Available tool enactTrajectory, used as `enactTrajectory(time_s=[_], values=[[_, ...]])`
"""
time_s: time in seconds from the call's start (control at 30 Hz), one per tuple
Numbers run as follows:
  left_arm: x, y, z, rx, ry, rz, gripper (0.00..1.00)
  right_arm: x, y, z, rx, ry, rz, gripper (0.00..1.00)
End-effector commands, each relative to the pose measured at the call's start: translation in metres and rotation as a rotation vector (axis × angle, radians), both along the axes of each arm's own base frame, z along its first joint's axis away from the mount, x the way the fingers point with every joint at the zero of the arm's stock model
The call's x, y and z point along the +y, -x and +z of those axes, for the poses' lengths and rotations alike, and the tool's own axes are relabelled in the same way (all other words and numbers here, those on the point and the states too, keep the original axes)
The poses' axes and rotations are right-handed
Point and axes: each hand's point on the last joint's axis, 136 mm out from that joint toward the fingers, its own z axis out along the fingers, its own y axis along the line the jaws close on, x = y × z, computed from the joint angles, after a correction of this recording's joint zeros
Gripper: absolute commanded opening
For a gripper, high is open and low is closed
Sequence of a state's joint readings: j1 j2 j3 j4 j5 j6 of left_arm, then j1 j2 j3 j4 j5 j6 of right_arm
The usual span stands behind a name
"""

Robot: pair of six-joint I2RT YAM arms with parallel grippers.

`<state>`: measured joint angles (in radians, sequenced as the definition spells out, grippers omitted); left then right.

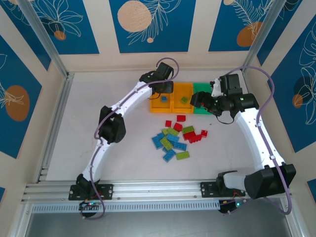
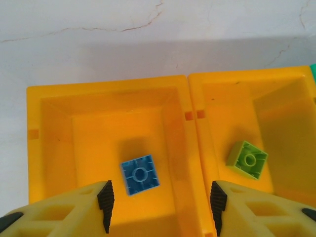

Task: Sort the legos into containers by color

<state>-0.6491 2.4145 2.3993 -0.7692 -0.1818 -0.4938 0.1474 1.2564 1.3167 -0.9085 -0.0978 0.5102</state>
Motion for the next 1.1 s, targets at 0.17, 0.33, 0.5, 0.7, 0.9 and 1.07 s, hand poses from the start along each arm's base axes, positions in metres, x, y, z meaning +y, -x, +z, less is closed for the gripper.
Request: enactTrajectory(time_s=[0.17, 0.33, 0.5, 0.7, 0.9, 1.07], values=[[0.012, 0.074, 0.134, -0.203, 0.162, -0.174, 0.52, -0.053, 0.015, -0.084, 0.288, 0.070, -0.342, 0.85], [0.028, 0.143, 0.154, -0.317, 0.213, -0.349, 0.59, -0.053, 0.019, -0.144, 0.456, 0.046, -0.353, 0.83], [0.050, 0.193, 0.136, -0.343, 0.120, -0.466, 0.67, -0.052, 0.011, -0.179, 0.504, 0.108, -0.266, 0.82], [0.078, 0.206, 0.115, -0.337, 0.044, -0.427, 0.70, -0.053, 0.009, -0.213, 0.580, 0.195, -0.250, 0.78], [0.075, 0.201, 0.111, -0.340, 0.060, -0.407, 0.73, -0.059, 0.020, -0.231, 0.629, 0.254, -0.266, 0.63], [0.073, 0.196, 0.108, -0.340, 0.057, -0.396, 0.76, -0.061, 0.025, -0.234, 0.641, 0.263, -0.278, 0.53]])
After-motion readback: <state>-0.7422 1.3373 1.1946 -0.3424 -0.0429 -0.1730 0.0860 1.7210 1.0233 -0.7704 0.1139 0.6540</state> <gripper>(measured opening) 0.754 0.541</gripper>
